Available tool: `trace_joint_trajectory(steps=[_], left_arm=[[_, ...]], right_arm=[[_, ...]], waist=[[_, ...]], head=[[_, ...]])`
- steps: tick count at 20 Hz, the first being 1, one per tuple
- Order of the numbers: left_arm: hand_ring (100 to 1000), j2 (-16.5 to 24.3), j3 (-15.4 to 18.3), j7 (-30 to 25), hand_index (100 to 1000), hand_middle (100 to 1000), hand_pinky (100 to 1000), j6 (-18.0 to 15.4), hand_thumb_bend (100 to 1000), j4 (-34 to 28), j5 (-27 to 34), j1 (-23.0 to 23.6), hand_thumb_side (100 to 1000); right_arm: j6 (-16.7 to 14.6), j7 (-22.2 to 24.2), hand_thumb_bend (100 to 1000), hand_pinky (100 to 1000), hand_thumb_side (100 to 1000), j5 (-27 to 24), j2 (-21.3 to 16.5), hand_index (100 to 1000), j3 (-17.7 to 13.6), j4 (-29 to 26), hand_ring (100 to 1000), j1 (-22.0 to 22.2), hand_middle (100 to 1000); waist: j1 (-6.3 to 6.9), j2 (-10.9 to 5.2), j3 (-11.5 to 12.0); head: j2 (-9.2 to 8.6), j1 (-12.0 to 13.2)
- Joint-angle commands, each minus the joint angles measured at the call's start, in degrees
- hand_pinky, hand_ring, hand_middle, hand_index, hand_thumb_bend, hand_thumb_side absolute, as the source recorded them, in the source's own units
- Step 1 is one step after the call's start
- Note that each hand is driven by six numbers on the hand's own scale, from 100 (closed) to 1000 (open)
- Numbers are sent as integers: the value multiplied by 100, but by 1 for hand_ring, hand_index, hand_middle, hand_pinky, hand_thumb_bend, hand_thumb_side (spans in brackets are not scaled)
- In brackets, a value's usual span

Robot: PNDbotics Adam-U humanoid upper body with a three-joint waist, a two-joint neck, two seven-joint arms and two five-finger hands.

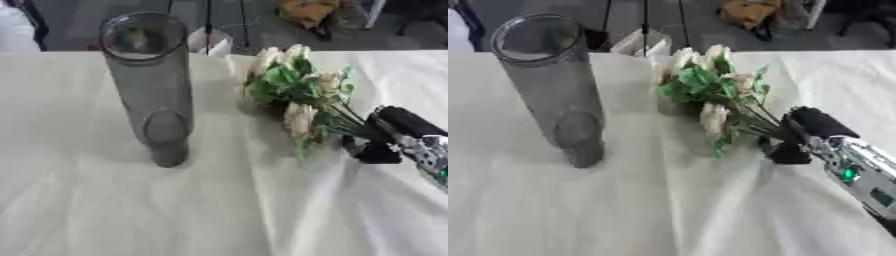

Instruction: Arrange flowers into the vase.

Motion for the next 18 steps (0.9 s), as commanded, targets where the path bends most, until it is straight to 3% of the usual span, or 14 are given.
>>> trace_joint_trajectory(steps=[1, 3, 10, 18], left_arm=[[856, 128, 39, -20, 947, 870, 764, 7, 100, -89, -7, -43, 992], [855, 130, 40, -23, 946, 870, 763, 11, 100, -89, -10, -40, 991], [854, 143, 39, -33, 945, 869, 762, 20, 100, -89, -13, -44, 988], [853, 166, 37, -20, 944, 867, 761, 14, 100, -89, 6, -36, 985]], right_arm=[[-85, -288, 100, 100, 602, -120, -188, 100, -145, -135, 100, -33, 100], [-133, -541, 100, 100, 631, -192, -185, 100, -169, -149, 100, -21, 100], [-8, -1409, 100, 100, 591, -494, -159, 100, -290, -324, 100, -8, 100], [492, -2053, 100, 100, 536, -1216, -110, 100, -554, -1296, 100, -258, 100]], waist=[[73, -46, -3], [77, -45, -5], [87, -55, -3], [66, -127, 18]], head=[[-88, 31], [-95, 42], [-113, 83], [-96, 240]])
